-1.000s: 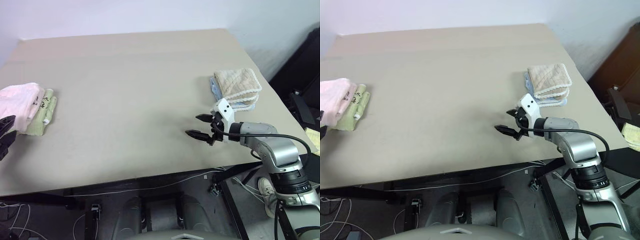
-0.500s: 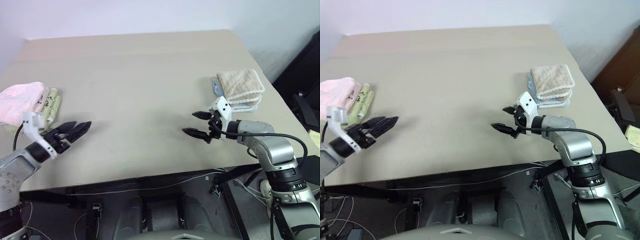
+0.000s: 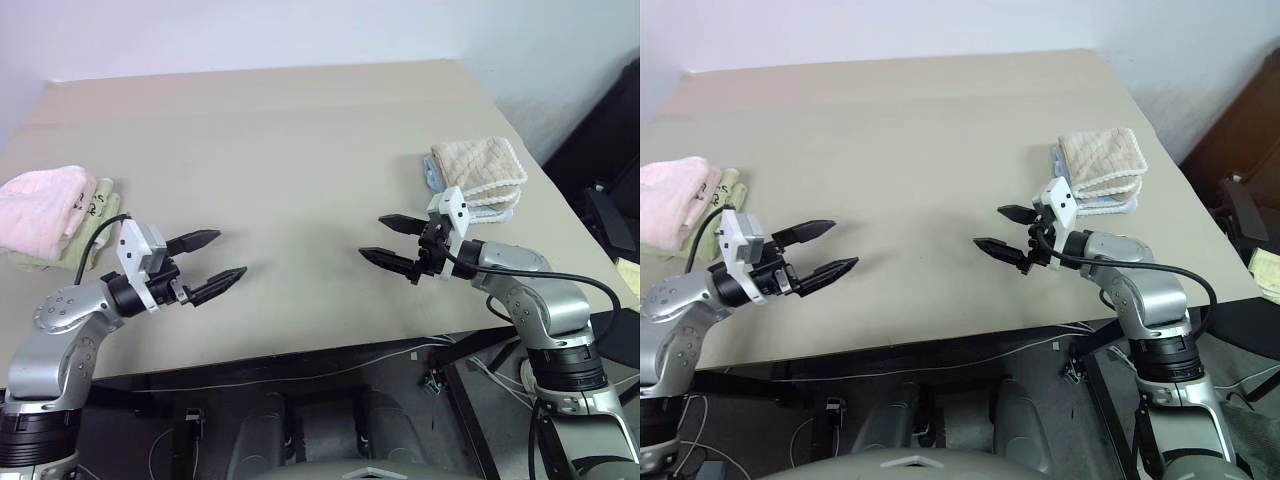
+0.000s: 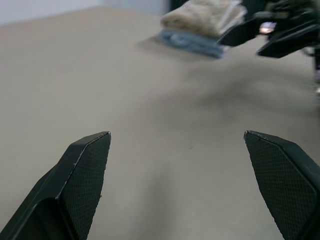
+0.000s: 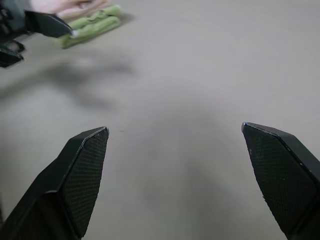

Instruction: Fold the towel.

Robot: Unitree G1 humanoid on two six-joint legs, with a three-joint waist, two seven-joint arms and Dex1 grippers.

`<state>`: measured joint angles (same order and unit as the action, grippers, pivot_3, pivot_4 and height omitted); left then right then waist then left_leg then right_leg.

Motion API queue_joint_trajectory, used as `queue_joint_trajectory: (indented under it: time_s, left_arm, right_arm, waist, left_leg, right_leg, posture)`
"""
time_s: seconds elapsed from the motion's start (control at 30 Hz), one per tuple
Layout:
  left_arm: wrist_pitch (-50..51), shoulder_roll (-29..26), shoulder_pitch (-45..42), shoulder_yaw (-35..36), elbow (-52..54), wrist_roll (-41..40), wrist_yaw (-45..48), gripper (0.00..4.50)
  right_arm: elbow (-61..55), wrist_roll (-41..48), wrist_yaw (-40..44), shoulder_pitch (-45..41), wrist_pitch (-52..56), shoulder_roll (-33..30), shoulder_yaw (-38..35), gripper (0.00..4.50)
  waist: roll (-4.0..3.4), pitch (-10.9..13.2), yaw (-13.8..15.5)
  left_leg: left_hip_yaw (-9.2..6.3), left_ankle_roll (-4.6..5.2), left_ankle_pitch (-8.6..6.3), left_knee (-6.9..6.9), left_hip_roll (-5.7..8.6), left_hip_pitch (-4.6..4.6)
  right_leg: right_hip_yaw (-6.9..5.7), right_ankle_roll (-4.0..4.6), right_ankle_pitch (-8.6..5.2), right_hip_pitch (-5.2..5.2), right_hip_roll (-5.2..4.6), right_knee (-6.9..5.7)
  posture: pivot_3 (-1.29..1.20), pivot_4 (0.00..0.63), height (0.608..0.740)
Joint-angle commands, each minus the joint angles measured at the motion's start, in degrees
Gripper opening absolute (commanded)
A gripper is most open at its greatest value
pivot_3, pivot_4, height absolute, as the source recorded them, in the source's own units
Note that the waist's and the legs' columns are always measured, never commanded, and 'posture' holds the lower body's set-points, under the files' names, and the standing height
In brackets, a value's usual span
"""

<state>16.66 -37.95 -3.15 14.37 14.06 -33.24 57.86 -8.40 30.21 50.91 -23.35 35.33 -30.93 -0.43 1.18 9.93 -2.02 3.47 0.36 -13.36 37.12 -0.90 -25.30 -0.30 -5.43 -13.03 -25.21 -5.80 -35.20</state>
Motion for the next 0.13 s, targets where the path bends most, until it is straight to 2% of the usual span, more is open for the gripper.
queue_joint_trajectory:
  time_s: [0.03, 0.13]
  left_arm:
    - [0.25, -0.52, 0.41, -0.47, 3.86, -2.36, 1.82, 4.48]
    - [5.41, -1.54, -1.36, -1.19, 4.8, -5.85, 2.04, 4.48]
  right_arm:
    - [-1.52, 3.2, 1.89, -1.83, 0.42, 0.33, -1.27, 4.5]
    - [-0.76, 3.46, 2.51, -2.92, 0.55, 0.86, -0.16, 4.5]
  waist:
    - [0.0, 0.0, 0.0]
    - [0.0, 0.0, 0.01]
  left_leg:
    - [-0.01, 0.0, 0.0, 0.01, -0.01, 0.0]
    - [-0.02, 0.01, 0.01, 0.06, -0.04, 0.01]
  right_leg:
    - [0.0, 0.0, 0.0, 0.01, 0.02, -0.01]
    - [-0.01, -0.01, 0.0, 0.04, 0.11, -0.03]
  posture:
    - [0.0, 0.15, 0.74]
    - [0.0, 0.15, 0.74]
